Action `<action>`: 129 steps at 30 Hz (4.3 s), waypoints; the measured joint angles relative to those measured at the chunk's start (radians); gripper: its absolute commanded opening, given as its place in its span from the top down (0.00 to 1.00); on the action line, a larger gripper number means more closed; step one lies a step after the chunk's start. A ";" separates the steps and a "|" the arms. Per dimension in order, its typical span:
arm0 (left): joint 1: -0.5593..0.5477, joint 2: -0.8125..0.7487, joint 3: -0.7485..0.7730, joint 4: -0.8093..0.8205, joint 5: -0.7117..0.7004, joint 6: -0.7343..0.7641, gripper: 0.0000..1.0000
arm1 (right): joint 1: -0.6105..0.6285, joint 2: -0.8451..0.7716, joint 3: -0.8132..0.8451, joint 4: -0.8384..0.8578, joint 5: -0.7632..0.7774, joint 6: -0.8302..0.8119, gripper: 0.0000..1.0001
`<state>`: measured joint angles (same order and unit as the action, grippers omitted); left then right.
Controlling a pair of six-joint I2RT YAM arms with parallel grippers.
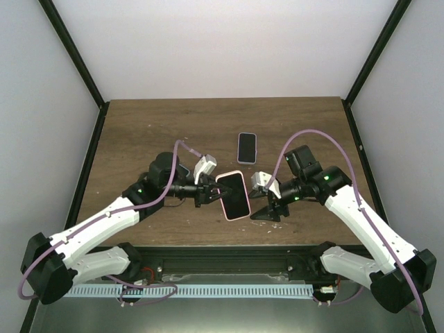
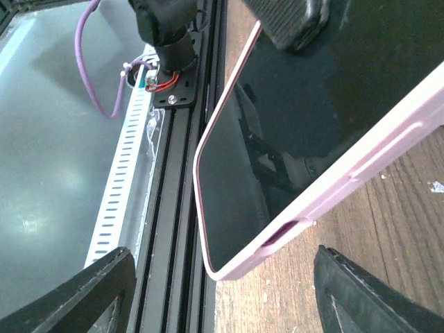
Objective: Take the phone out of the phone case
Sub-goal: Remove the phone case from the phone.
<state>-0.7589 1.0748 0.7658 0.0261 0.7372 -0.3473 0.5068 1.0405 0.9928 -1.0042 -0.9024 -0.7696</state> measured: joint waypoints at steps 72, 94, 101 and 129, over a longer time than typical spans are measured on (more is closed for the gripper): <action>0.187 0.101 -0.003 0.443 0.492 -0.442 1.00 | 0.081 0.134 0.193 -0.136 0.003 -0.250 0.88; 0.166 -0.085 0.011 0.040 0.297 -0.131 1.00 | 0.074 0.051 0.095 -0.069 -0.048 -0.198 0.38; 0.166 -0.071 0.011 0.031 0.265 -0.117 1.00 | 0.074 0.084 0.093 -0.028 -0.053 -0.106 0.55; 0.170 -0.055 -0.004 0.141 0.305 -0.192 1.00 | 0.089 0.122 0.109 -0.057 -0.116 -0.147 0.89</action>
<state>-0.5892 1.0199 0.7620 0.1673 1.0424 -0.5388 0.5953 1.1625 1.1023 -1.0615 -1.0187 -0.9169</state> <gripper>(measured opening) 0.109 0.160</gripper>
